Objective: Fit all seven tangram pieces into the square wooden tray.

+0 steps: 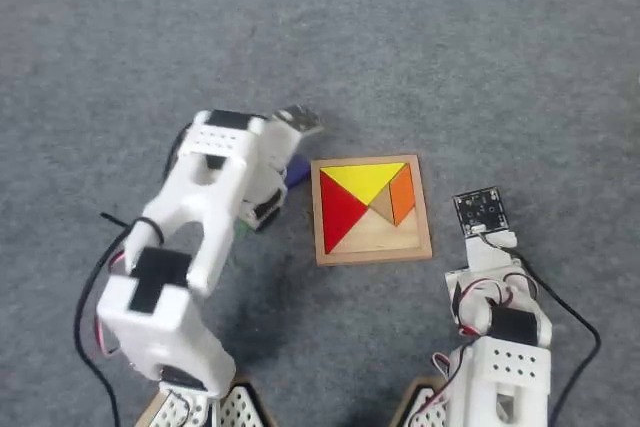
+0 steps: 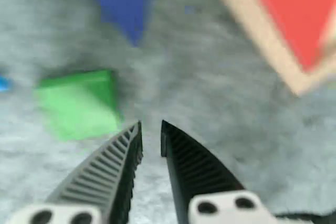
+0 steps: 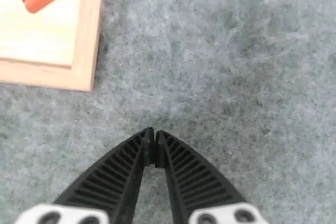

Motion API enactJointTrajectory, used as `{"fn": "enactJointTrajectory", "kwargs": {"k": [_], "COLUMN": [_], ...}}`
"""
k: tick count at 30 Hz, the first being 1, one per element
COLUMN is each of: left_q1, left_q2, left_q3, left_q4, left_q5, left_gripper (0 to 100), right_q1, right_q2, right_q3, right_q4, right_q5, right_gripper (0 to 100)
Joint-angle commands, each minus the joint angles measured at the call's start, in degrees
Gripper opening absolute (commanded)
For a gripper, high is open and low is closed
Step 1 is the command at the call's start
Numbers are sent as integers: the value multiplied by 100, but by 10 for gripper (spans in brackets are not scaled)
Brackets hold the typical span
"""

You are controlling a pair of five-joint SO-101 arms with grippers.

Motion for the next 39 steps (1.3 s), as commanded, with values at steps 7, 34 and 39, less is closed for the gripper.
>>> {"fn": "enactJointTrajectory", "kwargs": {"k": [7,34,39], "left_q1": [-1073,-607,-659], "left_q2": [-396,1618,1705], "left_q3": [-866,-1560,-1552], "left_q4": [-501,79,79], "left_q5": [202,-167,-193], "left_gripper": [166,167,170], "right_q1": [-4,-4,-4], "right_q2": [-75,-75,-75], "right_q3": [-62,-62,-62], "right_q4": [-119,-110,-101], "right_q5": [88,88,88], "right_gripper": [8,8,8]}}
